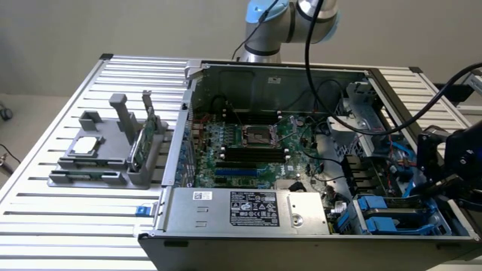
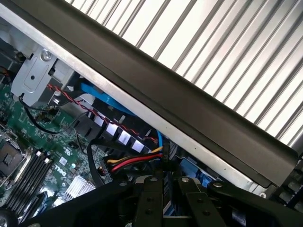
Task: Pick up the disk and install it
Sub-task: 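Insert the disk into the insertion slot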
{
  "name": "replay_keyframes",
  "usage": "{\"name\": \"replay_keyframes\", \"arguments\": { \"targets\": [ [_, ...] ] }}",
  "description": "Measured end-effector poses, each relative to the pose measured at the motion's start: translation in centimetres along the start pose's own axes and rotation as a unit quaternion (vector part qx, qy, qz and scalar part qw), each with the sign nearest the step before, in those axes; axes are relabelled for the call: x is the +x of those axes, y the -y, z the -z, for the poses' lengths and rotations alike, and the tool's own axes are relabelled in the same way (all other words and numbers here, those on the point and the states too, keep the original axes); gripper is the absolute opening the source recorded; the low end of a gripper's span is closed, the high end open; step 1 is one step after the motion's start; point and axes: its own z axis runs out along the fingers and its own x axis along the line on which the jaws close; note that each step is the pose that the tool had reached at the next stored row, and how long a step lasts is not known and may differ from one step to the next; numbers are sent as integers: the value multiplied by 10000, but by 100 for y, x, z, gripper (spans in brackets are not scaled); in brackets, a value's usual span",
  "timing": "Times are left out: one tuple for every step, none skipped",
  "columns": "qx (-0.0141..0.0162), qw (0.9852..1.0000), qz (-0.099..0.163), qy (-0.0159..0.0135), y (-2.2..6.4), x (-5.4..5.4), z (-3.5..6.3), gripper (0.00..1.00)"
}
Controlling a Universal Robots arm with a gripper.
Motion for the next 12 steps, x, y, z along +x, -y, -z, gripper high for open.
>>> {"name": "replay_keyframes", "arguments": {
  "targets": [
    [5,10000,-1,-7,1,3,10,17],
    [12,10000,-3,-15,4,7,20,17],
    [19,10000,-6,-27,9,13,31,17],
    [26,10000,-9,-41,15,20,43,17],
    [36,10000,-12,-57,24,27,54,17],
    [44,10000,-17,-76,32,35,62,17],
    [50,9999,-21,-100,40,42,69,17],
    [53,9999,-27,-127,49,49,75,17],
    [52,9999,-35,-155,54,54,81,17],
    [45,9998,-51,-176,57,57,85,17],
    [37,9998,-73,-191,59,59,88,17],
    [31,9997,-107,-200,59,60,89,17]
  ]
}}
